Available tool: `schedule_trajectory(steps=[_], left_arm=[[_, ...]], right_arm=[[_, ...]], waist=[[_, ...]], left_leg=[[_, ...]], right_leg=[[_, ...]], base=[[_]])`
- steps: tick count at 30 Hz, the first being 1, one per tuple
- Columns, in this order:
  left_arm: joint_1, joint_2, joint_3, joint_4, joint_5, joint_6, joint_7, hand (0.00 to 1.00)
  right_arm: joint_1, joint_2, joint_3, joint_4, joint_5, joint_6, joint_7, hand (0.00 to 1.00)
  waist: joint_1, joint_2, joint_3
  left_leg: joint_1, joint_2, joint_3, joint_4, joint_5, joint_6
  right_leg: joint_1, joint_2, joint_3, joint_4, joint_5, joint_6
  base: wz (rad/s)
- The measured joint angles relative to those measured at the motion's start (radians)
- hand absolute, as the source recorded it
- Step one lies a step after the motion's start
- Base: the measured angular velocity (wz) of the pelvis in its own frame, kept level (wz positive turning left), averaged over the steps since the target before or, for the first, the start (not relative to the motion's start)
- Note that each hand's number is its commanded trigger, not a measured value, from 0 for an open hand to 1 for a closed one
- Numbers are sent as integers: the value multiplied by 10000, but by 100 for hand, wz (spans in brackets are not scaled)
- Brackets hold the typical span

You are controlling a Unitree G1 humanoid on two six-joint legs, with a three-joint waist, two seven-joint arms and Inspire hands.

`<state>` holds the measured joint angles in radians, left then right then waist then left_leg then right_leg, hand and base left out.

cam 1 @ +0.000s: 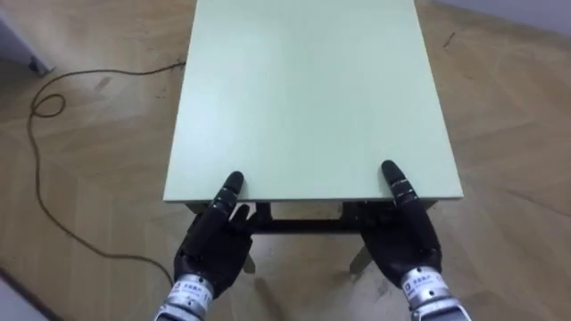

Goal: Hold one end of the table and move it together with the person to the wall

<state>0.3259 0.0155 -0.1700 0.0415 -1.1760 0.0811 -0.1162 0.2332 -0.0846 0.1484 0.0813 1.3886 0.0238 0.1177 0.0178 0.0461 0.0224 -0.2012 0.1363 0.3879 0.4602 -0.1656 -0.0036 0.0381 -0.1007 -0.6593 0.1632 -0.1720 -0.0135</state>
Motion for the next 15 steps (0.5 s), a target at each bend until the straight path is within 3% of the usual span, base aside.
schedule_trajectory(steps=[2,3,5,7,9,15], left_arm=[[37,-168,-12,-1,47,84,-106,100],[-8,-208,-12,0,96,152,-106,100],[-134,-200,-16,-10,128,178,-106,100],[-308,-130,-51,-10,147,177,-80,100],[-325,-140,-47,-10,145,134,-73,100],[-299,-31,-61,-9,154,-40,-65,100]], right_arm=[[-8,75,-199,-88,-204,1,-73,100],[-28,131,-263,-88,-215,1,-90,100],[-35,163,-390,-143,-270,-1,-90,100],[-31,190,-435,-190,-271,0,-88,100],[-23,271,-422,-188,-271,4,-97,100],[35,285,-236,-222,-246,-33,-128,100]], waist=[[-212,149,23],[-398,214,5],[-521,166,50],[-617,0,88],[-491,-5,88],[-340,-17,89]], left_leg=[[330,261,209,121,-457,-148],[492,224,196,-232,-604,-147],[553,18,170,-852,-683,-6],[530,-435,-85,-1169,-542,389],[545,-662,-91,-1296,-477,534],[511,-1361,-397,-1701,-285,1039]], right_leg=[[-57,-19,-671,347,-16,-13],[-65,-61,-920,502,-45,-11],[-224,-242,-821,975,-162,118],[-482,-653,-198,1515,-327,338],[-652,-813,190,1755,-338,395],[-948,-1604,257,2601,-455,701]], base=[[75],[98],[80],[55],[10],[23]])
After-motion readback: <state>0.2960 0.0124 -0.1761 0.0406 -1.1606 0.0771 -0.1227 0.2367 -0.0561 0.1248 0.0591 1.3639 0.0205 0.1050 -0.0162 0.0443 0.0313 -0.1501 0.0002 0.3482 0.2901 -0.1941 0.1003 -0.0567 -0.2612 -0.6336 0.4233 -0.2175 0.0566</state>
